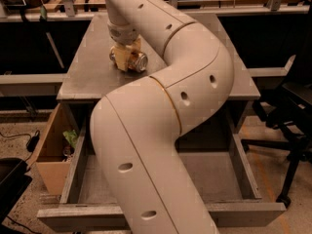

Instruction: Place orange can upright

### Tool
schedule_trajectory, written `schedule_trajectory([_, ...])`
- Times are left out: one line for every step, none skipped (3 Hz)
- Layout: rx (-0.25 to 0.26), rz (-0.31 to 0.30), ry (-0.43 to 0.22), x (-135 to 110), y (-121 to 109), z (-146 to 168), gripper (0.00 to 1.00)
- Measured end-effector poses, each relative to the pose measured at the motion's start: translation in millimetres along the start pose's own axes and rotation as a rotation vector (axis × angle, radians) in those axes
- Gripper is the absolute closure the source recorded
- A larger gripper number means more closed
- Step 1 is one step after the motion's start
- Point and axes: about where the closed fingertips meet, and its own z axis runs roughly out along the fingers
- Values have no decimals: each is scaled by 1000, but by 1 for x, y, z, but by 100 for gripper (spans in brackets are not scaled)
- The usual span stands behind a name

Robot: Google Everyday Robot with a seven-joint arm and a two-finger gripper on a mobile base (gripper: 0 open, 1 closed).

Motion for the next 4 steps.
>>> schedule_trajectory([16, 3, -63, -5, -2, -15, 100])
schedule_trajectory([37, 29, -150, 2, -1, -41, 100])
schedule_trajectory([22, 23, -277, 21, 9, -61, 100])
schedule_trajectory([-40, -28, -451, 39, 25, -61, 100])
